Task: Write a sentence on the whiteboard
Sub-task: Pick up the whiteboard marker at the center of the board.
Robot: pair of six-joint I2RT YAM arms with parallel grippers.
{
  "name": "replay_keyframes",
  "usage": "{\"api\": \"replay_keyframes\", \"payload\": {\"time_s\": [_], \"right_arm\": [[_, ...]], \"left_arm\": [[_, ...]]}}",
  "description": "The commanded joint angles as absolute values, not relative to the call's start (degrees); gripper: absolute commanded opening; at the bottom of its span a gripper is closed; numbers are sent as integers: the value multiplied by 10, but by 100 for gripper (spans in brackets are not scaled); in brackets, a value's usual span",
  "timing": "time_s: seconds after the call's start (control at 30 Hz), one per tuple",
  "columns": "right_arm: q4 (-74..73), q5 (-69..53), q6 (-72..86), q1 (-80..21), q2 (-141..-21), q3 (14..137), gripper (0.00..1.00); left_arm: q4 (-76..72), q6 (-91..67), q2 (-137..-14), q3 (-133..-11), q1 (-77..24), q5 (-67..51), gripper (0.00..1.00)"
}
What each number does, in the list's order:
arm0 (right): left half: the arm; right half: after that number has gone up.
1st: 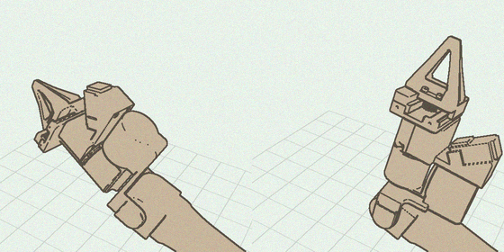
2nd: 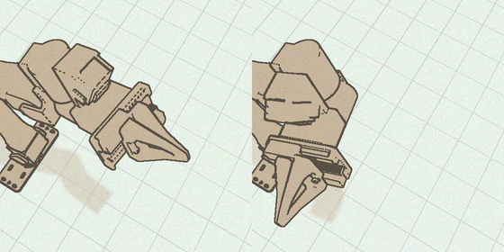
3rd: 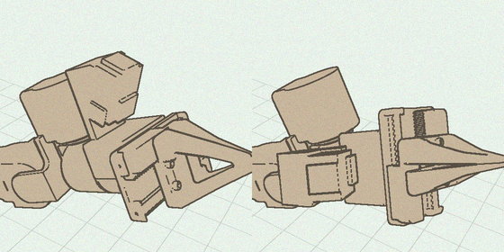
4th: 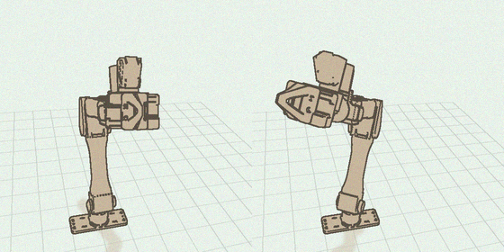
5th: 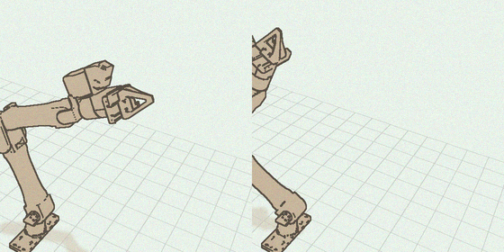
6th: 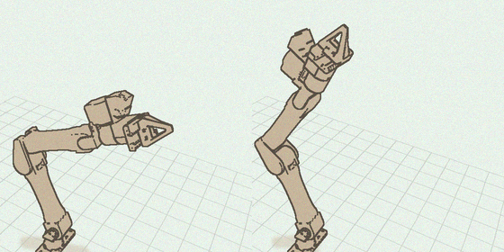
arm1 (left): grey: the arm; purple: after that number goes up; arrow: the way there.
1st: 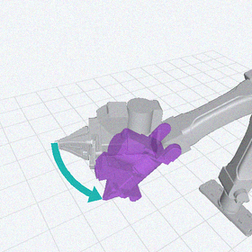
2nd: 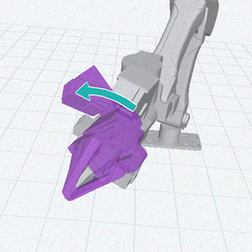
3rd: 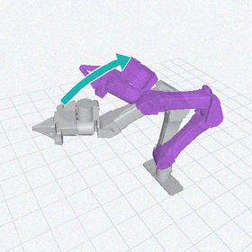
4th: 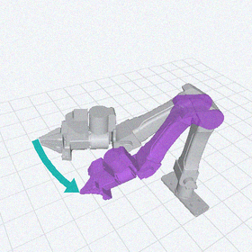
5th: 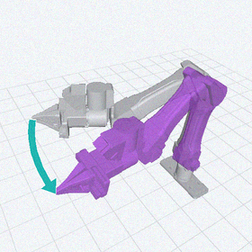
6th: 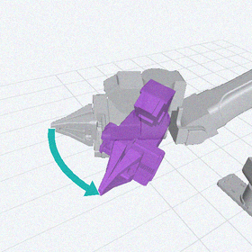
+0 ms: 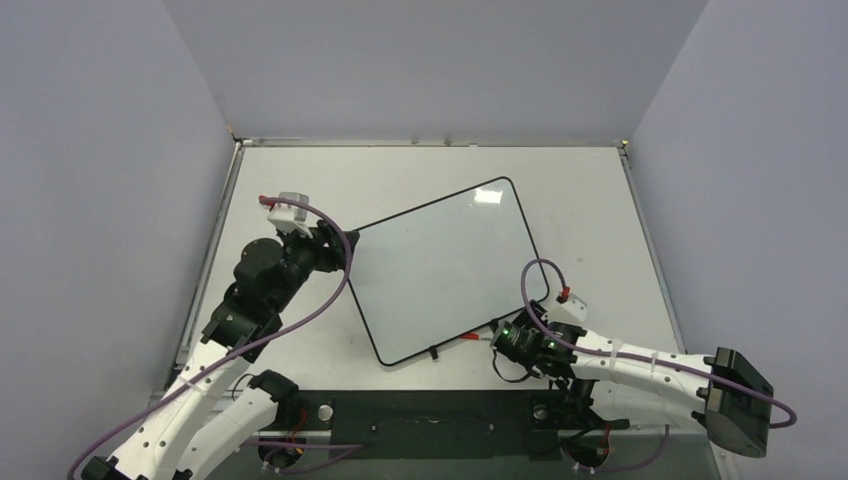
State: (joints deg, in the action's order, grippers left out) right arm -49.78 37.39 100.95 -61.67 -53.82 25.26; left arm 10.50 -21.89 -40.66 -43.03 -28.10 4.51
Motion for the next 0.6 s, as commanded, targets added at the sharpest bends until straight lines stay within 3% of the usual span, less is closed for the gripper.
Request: {"api": "replay_keyframes", "payload": {"time_s": [0.0, 0.43, 0.57], "right_arm": [[-496, 395, 1030, -626, -576, 271, 58], [-450, 396, 1001, -626, -697, 302, 50], [-447, 401, 990, -624, -729, 312, 42]], "left_arm": [[97, -207, -398, -433, -284, 52, 58], [97, -206, -391, -426, -284, 62, 58], [96, -207, -392, -424, -284, 62, 58]]}}
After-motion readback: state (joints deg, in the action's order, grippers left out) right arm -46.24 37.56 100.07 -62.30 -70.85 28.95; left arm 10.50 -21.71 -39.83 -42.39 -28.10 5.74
